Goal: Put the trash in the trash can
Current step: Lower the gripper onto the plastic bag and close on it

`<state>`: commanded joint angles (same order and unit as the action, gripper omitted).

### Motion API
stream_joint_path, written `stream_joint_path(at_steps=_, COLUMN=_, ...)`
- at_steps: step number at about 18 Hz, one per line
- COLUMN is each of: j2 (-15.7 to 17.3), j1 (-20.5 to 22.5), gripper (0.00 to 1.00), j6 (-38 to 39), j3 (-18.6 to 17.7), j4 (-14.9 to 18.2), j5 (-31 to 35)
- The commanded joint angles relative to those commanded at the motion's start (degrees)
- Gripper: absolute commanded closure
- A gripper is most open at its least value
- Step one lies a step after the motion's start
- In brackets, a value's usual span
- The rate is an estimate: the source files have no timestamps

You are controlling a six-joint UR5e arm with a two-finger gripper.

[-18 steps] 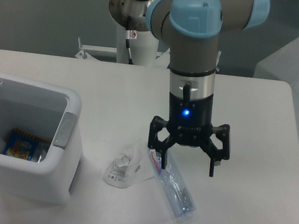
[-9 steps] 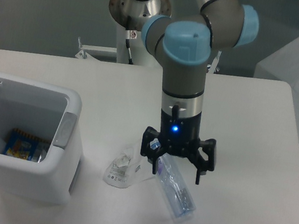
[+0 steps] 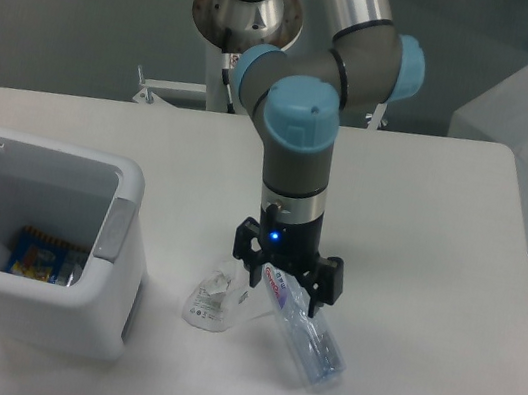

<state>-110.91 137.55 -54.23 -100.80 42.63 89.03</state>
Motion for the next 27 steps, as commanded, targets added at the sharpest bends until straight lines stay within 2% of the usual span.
stream_joint_path(at_steps=3, j2=-1.2, j1=-2.6, gripper=0.0, j6=0.1, j3=-2.4, j4=-0.1, j5=0.4)
stream_joint_path(at_steps=8, j2=-2.2, j1=-3.6, gripper=0.0, j6=0.7, j3=-4.4, j4=-0.2, j5=0.2)
stream_joint_path(at_steps=15, j2=-3.0, j1=-3.8, gripper=0.0, j6=1.4, j3=-5.8, j4=-0.2, j5=0.3)
stream_joint_path(at_steps=22, j2=-4.1, j1=-3.7, gripper=0.01, j6=1.8, j3=-5.2, j4=-0.3, j5=0.3)
stream_joint_path(at_steps=24, j2=-4.3, j1=-3.8, gripper=0.09, j6=1.9, j3=-5.1, j4=-0.2, j5=0.3)
stream_joint_path(at_steps=27, j2=-4.3, j1=-3.8, gripper=0.29, j6=2.5, j3=-5.1, j4=-0.2, j5=0.3)
